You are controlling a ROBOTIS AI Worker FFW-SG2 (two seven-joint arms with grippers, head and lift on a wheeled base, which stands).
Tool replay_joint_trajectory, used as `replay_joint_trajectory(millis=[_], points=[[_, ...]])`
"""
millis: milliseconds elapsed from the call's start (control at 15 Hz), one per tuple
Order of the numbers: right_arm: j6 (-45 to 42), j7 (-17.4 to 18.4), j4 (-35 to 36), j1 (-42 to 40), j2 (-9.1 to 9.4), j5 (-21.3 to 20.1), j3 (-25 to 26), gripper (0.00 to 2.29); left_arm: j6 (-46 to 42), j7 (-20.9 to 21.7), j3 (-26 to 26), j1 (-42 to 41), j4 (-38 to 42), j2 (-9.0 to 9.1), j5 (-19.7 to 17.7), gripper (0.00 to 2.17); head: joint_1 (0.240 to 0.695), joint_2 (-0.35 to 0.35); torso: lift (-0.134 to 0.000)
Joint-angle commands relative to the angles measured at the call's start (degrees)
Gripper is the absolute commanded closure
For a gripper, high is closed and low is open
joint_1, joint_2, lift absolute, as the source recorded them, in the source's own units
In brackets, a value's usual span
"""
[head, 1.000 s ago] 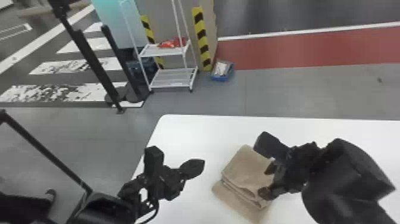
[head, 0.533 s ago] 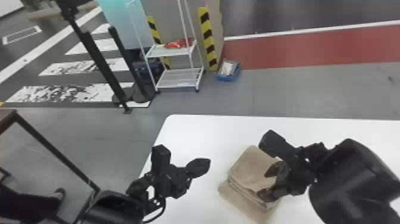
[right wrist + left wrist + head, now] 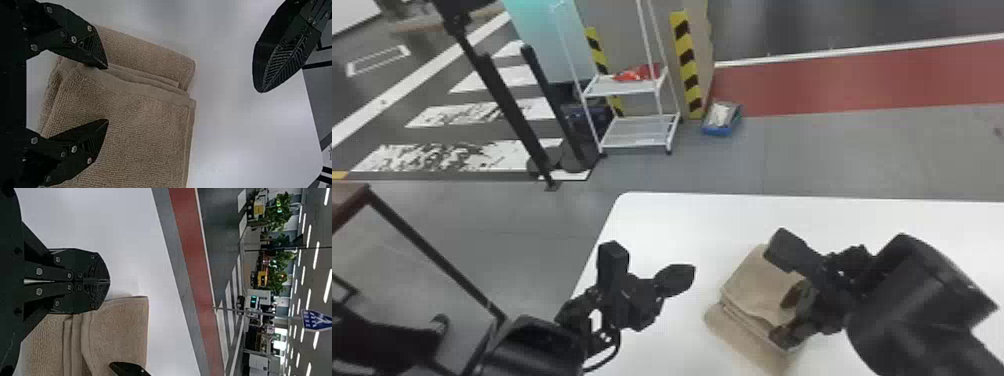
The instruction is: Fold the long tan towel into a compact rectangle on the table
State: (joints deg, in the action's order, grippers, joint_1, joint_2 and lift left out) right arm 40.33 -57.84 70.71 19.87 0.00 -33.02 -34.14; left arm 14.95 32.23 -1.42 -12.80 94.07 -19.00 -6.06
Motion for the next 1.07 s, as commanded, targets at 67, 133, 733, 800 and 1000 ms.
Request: replay_joint_trajectory(millis=[67,133,733,800,1000], points=[[3.8,-1.0,-0.9,1.0,0.05,-0.2,-1.0,0.62,0.1,-0.1,0.3,0.4,-0.3,0.02,0.0,1.90,0.695,0.324,0.000],[5.2,-1.2,-0.1,1.0,0.05,-1.1,-1.2,0.68,0.1,0.0,0.3,0.6,-0.3,0.02,0.0,1.90,0.695,0.322,0.000],[9.6,-5.4,4.5,-1.1,0.05,-11.8,4.2,1.11,1.9,0.5,-0.2,0.6,0.2,-0.07,0.0,1.90,0.695,0.278,0.000],[9.4,-5.9,5.4,-1.7,0.05,-12.0,5.2,1.11,2.1,0.5,-0.2,0.6,0.5,-0.07,0.0,1.90,0.695,0.271,0.000],[9.0,-6.9,8.5,-3.0,0.05,-12.7,7.7,1.10,5.4,0.5,-0.2,-0.7,3.3,0.02,-0.4,1.90,0.695,0.249,0.000]])
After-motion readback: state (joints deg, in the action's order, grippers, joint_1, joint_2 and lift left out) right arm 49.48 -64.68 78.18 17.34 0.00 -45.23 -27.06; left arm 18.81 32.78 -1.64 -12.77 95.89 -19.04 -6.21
